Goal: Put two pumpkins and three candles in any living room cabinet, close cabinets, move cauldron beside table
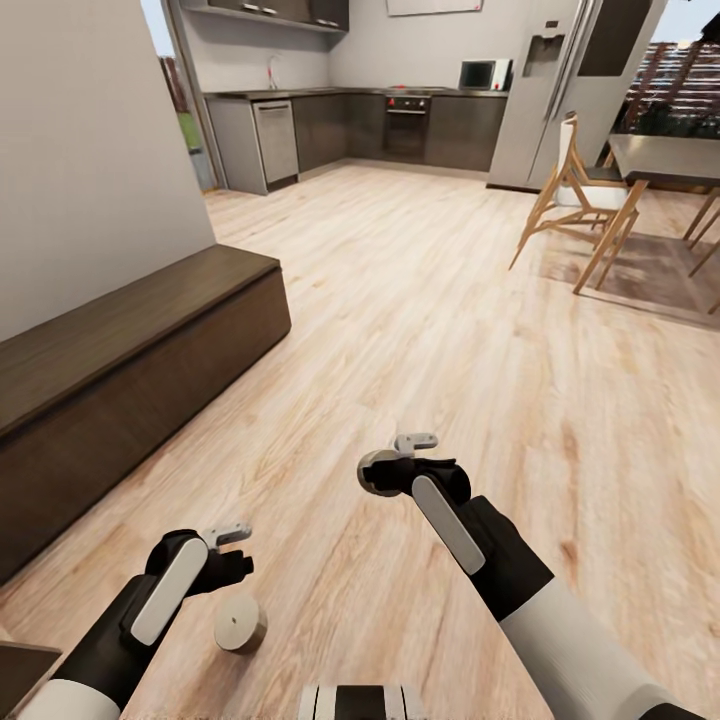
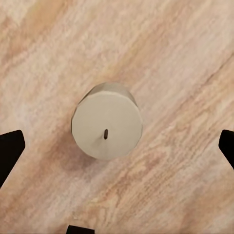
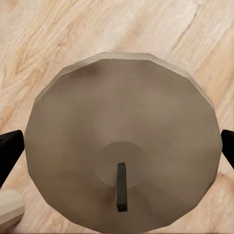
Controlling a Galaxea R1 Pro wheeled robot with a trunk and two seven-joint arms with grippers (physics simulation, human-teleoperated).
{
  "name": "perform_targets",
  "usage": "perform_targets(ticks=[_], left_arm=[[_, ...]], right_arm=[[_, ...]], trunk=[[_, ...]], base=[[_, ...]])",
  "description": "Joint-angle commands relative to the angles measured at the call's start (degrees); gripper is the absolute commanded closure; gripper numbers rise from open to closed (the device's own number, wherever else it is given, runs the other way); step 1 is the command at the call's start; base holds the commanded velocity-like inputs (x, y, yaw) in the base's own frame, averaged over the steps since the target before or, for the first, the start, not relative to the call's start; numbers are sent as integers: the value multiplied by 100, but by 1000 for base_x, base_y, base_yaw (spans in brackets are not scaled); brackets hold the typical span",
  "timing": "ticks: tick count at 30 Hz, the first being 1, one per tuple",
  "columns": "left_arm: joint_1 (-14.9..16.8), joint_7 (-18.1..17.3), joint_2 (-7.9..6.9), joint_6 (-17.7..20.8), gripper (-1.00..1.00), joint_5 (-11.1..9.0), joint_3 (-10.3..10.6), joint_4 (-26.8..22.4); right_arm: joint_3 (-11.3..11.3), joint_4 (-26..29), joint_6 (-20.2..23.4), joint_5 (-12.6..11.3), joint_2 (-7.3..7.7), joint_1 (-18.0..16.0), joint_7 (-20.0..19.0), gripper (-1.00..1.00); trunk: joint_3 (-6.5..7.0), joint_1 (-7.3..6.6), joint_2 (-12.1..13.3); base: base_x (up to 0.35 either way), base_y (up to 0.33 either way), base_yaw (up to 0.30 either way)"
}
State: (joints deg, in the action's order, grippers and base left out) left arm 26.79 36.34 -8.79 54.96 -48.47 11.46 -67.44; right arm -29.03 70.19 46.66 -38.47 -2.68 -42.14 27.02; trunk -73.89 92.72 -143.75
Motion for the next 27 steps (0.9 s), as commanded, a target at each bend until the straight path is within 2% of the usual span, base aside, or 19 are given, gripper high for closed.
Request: perform_targets(ticks=[1,27], left_arm=[[3,59,-7,-5,-100,-56,12,-6],[2,50,-25,-252,-100,-20,15,-6]], right_arm=[[-7,3,1,-63,-1,-5,66,100],[-19,-395,-130,-41,-4,-5,67,100]], trunk=[[-27,1,-4],[-603,68,-39]], base=[[0,0,0],[0,0,0]])
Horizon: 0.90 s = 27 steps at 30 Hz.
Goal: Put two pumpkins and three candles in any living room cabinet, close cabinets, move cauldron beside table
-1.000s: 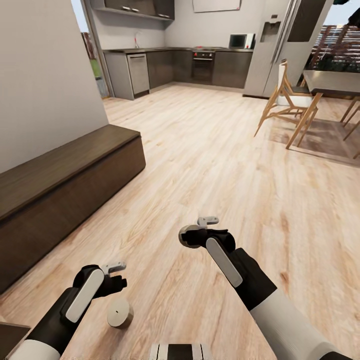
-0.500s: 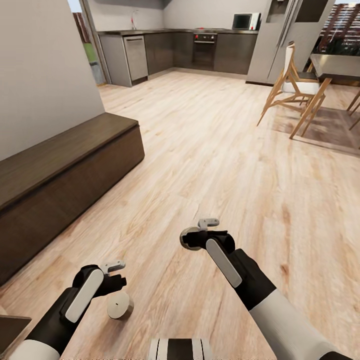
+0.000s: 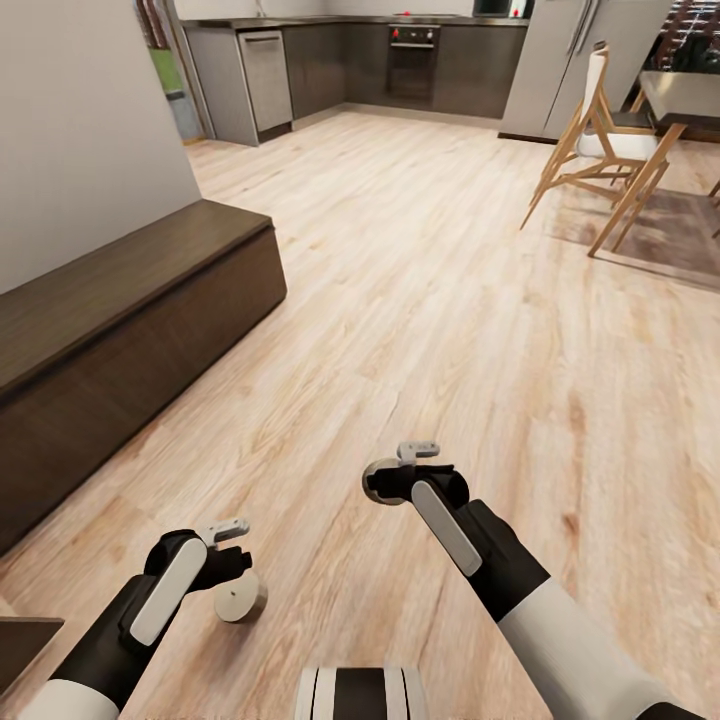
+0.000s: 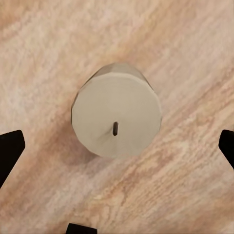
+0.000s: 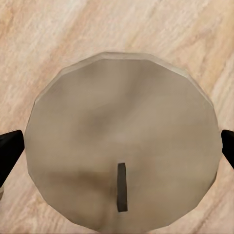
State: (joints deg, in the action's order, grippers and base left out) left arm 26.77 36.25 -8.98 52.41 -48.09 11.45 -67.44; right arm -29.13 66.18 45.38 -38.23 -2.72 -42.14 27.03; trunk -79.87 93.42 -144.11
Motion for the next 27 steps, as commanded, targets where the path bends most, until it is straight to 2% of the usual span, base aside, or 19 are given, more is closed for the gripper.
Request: perform_targets(ticks=[1,27], left_arm=[[3,61,-6,-3,-100,-56,16,-6],[3,58,2,-214,-100,-25,24,-6]], right_arm=[[-9,4,-1,-64,0,-5,66,100],[-14,0,-10,-37,0,-5,58,100]], trunk=[[-27,1,-4],[-603,68,-38]], base=[[0,0,0],[0,0,0]])
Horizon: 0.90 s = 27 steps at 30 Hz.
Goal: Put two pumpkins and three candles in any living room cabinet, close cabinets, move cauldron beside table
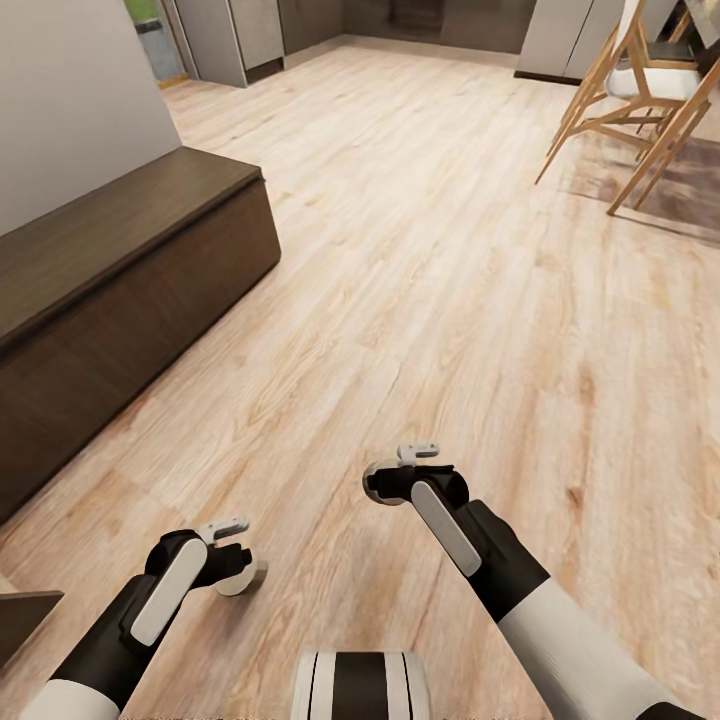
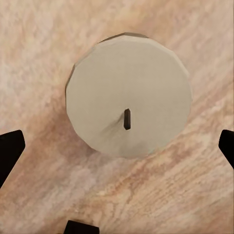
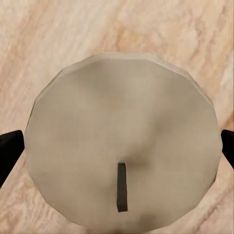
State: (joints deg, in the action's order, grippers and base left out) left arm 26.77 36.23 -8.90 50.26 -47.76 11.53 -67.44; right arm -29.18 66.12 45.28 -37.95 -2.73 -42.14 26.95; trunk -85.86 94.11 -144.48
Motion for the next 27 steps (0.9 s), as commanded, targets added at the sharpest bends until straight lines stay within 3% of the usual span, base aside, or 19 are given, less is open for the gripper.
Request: perform_targets(ticks=[1,9,13,16,20,27], left_arm=[[3,60,-6,2,-100,-58,16,-6],[3,60,-6,-123,-100,-66,23,-6],[3,60,-6,-151,-100,-67,24,-6],[3,60,-6,-156,-100,-67,25,-6],[3,60,-6,-157,-100,-74,28,-6],[3,60,-6,-157,-100,-84,40,-6]], right_arm=[[-9,6,-1,-65,1,-5,66,100],[-2,279,14,-108,20,-5,-4,100],[3,1028,79,-144,47,125,-109,100],[6,1650,104,-434,73,360,-220,100],[1,1773,88,-659,79,408,-245,100],[-6,1756,64,-708,71,416,-243,100]], trunk=[[-27,1,-3],[-204,22,-14],[-292,32,-19],[-359,40,-23],[-381,42,-25],[-381,42,-25]], base=[[0,0,0],[0,0,0],[0,0,0],[0,0,0],[0,0,0],[8,0,0]])
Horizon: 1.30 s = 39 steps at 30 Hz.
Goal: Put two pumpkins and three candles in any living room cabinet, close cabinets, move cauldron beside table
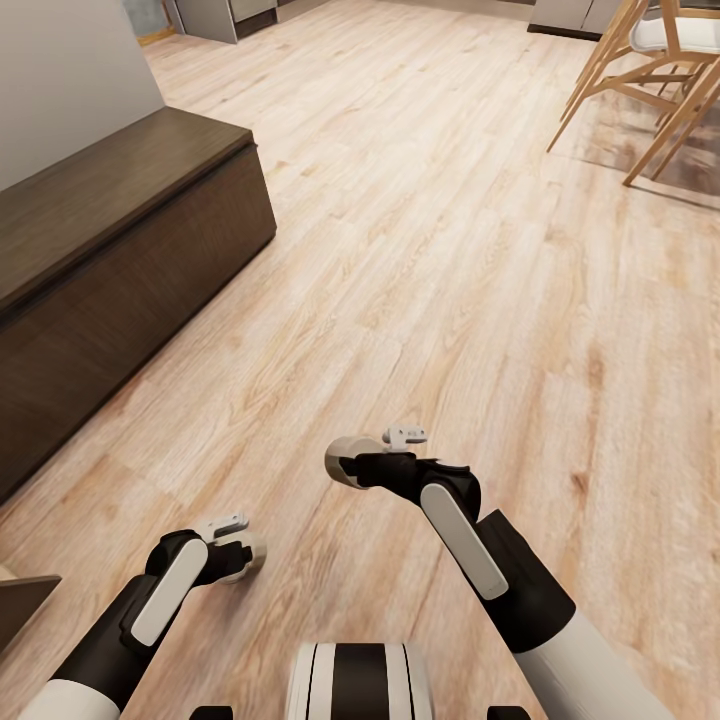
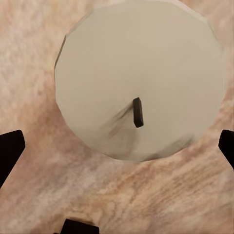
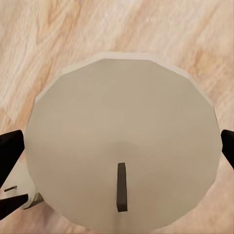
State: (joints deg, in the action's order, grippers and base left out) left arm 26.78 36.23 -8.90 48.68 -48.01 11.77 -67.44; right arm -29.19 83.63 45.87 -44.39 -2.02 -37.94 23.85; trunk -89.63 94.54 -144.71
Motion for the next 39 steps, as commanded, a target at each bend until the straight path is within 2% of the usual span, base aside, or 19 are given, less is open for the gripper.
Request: perform_targets(ticks=[1,15,25,29,36,39], left_arm=[[3,60,-6,1,-100,-59,17,-6],[3,60,2,1,-100,-51,18,-6],[3,60,-6,1,-100,-50,20,-6],[3,58,-6,-2,-100,-53,23,-6],[3,41,-6,-152,-100,-58,43,-6],[3,-205,-13,-300,-100,-40,66,-6]], right_arm=[[-5,5,1,-63,0,-4,67,100],[-16,4,-16,-10,-1,-3,75,100],[-16,-4,-16,-8,-1,-3,76,100],[-16,-2,-16,-8,-1,-3,76,100],[-23,-4,-16,-8,-1,-3,76,100],[-24,-4,-16,-8,-1,-3,76,100]], trunk=[[-4,0,-2],[-4,0,-2],[-4,0,-2],[-92,10,-7],[-92,10,-7],[-159,18,-11]], base=[[135,0,0],[116,0,0],[13,0,0],[0,0,0],[0,0,0],[0,0,0]])
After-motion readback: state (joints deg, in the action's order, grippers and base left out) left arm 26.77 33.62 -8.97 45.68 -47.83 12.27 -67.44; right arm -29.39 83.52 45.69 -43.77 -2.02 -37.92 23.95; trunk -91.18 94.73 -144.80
